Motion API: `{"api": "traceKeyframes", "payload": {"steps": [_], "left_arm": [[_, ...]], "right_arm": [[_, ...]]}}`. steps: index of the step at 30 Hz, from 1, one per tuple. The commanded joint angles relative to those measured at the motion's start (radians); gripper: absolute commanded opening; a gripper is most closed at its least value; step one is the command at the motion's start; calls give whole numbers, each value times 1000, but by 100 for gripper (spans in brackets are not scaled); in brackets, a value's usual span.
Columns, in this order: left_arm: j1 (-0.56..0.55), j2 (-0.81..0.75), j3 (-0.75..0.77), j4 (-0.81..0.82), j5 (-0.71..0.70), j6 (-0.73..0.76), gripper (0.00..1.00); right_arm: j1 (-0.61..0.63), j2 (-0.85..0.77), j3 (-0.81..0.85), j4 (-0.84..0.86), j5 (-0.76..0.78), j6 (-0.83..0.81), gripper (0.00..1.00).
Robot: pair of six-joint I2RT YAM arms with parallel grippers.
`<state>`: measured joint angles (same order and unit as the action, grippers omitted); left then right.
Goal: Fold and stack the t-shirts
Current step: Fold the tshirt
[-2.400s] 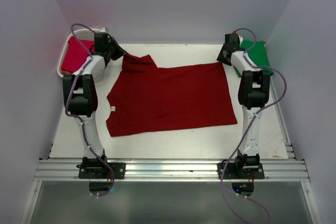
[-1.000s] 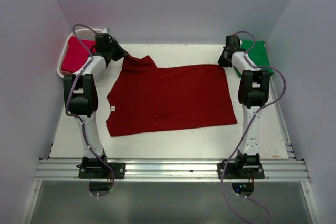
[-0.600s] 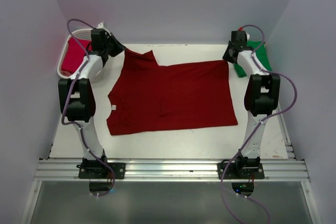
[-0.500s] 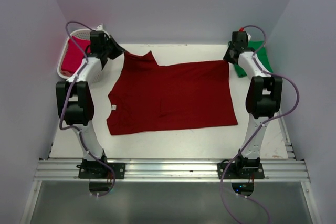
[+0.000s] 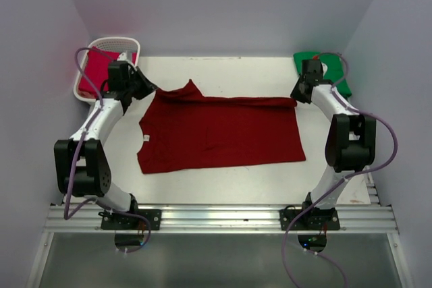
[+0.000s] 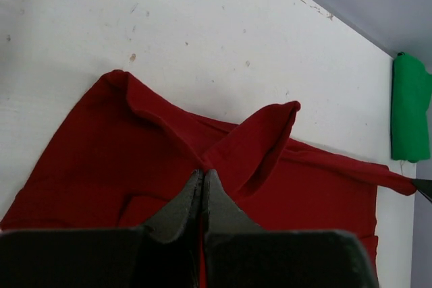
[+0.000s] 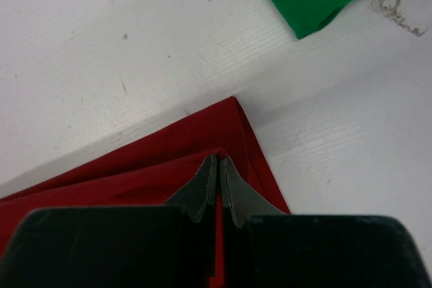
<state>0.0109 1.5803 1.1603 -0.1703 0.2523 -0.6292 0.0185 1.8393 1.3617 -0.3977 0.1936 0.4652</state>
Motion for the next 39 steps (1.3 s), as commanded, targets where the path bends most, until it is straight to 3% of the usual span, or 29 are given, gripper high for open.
{"api": "traceKeyframes", "payload": {"steps": [1, 13, 21, 39], "left_arm": [[-2, -121, -40, -53, -44, 43, 0], [-2, -413, -283, -169, -113, 51, 0], [-2, -474, -346, -221, -119, 66, 0], [-2, -575, -301, -347, -91, 74, 0]], "right_arm": [[-5, -106, -48, 20, 33, 18, 0], [-5, -155, -151, 3, 35, 18, 0], [-5, -150, -188, 14, 36, 26, 0], [-5, -216, -240, -3, 46, 18, 0]]}}
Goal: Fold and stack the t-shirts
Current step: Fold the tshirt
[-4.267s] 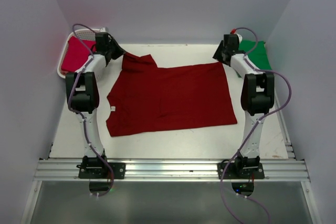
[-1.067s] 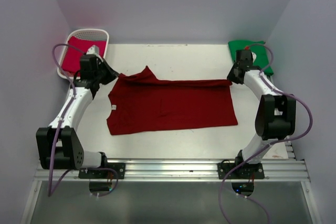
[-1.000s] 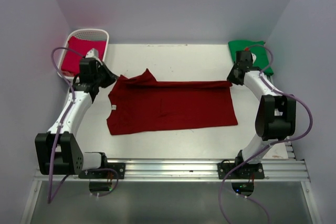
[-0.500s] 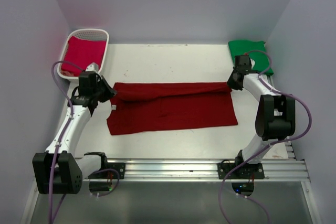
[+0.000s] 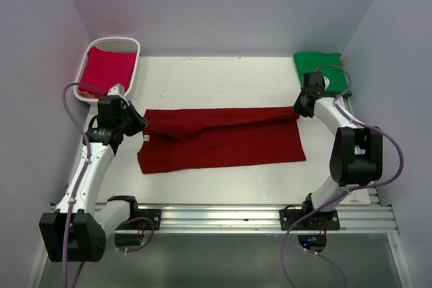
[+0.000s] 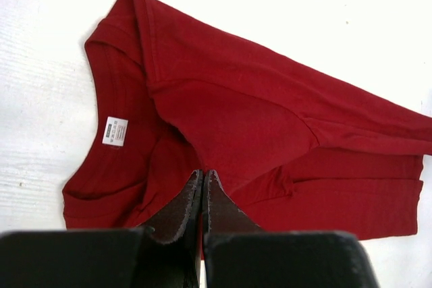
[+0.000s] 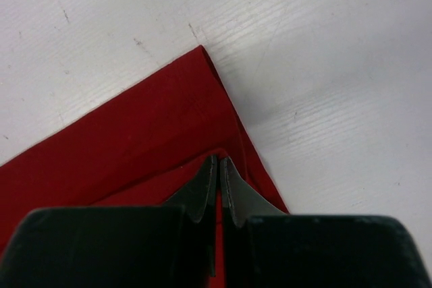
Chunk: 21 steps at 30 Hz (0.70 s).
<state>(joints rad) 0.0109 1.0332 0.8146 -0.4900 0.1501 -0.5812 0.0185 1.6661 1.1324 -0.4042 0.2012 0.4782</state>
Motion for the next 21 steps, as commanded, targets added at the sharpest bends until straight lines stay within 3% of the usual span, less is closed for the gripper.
{"api": "traceKeyframes", "payload": {"steps": [1, 13, 15, 16, 17, 21], "left_arm": [[-2, -28, 43, -28, 14, 27, 0], [-2, -81, -78, -51, 31, -5, 2], [-2, -99, -120, -51, 37, -20, 5], [-2, -108, -149, -53, 43, -38, 14], [-2, -129, -160, -68, 40, -51, 21], [-2, -218, -172, -126, 8, -98, 49]], "right_arm": [[-5, -48, -14, 4, 38, 4, 0], [-5, -62, -66, -2, 43, 3, 0], [-5, -62, -69, -10, 41, 3, 10], [-5, -63, -71, -13, 40, 5, 16], [-5, -66, -71, -19, 40, 10, 34], [-3, -83, -57, -39, 46, 17, 51]]}}
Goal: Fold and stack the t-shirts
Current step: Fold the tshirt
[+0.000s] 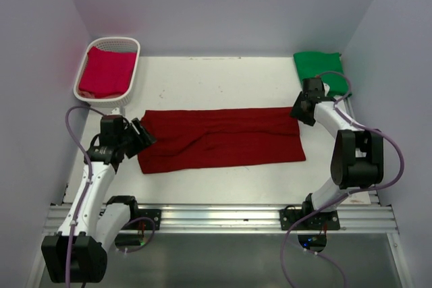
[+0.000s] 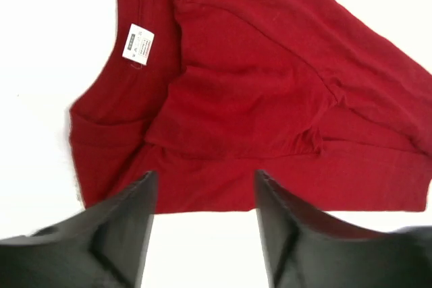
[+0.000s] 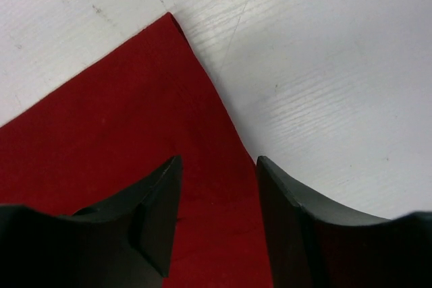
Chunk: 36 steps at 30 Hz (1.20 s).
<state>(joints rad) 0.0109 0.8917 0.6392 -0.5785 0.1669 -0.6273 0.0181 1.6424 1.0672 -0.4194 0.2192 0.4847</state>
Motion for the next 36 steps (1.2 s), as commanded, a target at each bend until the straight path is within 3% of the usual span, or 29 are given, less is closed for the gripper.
{"api": "traceKeyframes", "payload": {"steps": [1, 3, 7, 9, 10, 11, 12, 13, 15, 23, 36], "left_arm": [[-3, -97, 8, -46, -41, -63, 66], [-2, -141, 36, -47, -76, -64, 98], [-2, -143, 39, 67, -86, -60, 100], [-2, -94, 22, 193, -57, -57, 94], [-2, -68, 7, 238, -18, -48, 77], [-3, -10, -4, 335, 0, -46, 63], [-2, 24, -12, 376, 17, -49, 44], [-2, 59, -19, 414, 57, -48, 16], [-2, 166, -26, 522, 80, -58, 0], [-2, 478, -10, 721, 103, -60, 0], [-31, 757, 59, 787, 74, -95, 0]], "right_arm": [[-4, -67, 22, -30, 29, 11, 53], [-3, -72, 36, -29, 34, 12, 56], [-4, -40, 89, -18, -6, 14, 54], [-3, 0, 103, 1, -41, 17, 34], [-3, 16, 117, 14, -61, 17, 9], [-3, 46, 125, 17, -76, 22, 0], [-1, 59, 131, 25, -101, 26, 0], [-1, 68, 131, 51, -118, 28, 0], [0, 100, 134, 67, -161, 31, 0], [6, 157, 102, 110, -198, 45, 0], [9, 283, 151, 125, -178, 69, 0]]}}
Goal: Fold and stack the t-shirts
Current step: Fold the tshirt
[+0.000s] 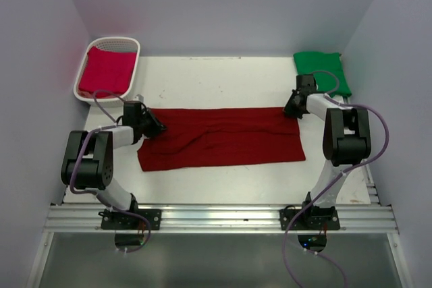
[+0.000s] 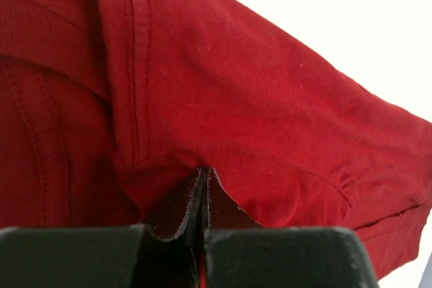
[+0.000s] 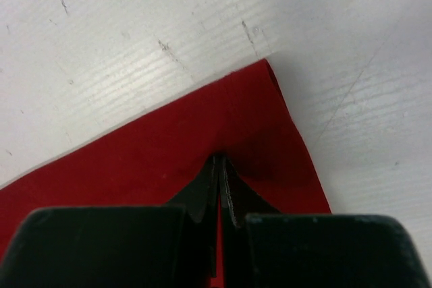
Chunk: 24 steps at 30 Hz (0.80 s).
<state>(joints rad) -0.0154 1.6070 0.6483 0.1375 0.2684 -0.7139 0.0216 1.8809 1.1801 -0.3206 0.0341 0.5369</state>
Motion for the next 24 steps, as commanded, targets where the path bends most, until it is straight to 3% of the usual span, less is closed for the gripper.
{"api": "traceKeyframes", "payload": {"steps": [1, 8, 14, 18, 19, 20, 21, 24], "left_arm": [[-4, 69, 59, 74, -34, -9, 0], [-3, 208, 198, 59, -84, 4, 0], [-3, 283, 301, 125, -14, -9, 0], [-3, 180, 251, 259, 31, -6, 0], [-4, 113, 234, 345, 49, -2, 0], [-6, 78, 217, 379, 57, 1, 0], [-9, 44, 203, 398, 60, 16, 0], [-34, -79, 209, 372, 43, 69, 17]], "right_arm": [[6, 56, 44, 29, 12, 20, 0], [6, 159, 157, 2, 52, 32, 0], [6, 172, 277, 11, 49, 9, 0], [11, 6, 125, 237, -54, -12, 0], [14, -32, 86, 365, -72, -12, 0], [24, -114, 54, 415, -103, -11, 3], [32, -146, 9, 449, -111, -12, 15], [81, -252, -20, 462, -132, -38, 41]]}}
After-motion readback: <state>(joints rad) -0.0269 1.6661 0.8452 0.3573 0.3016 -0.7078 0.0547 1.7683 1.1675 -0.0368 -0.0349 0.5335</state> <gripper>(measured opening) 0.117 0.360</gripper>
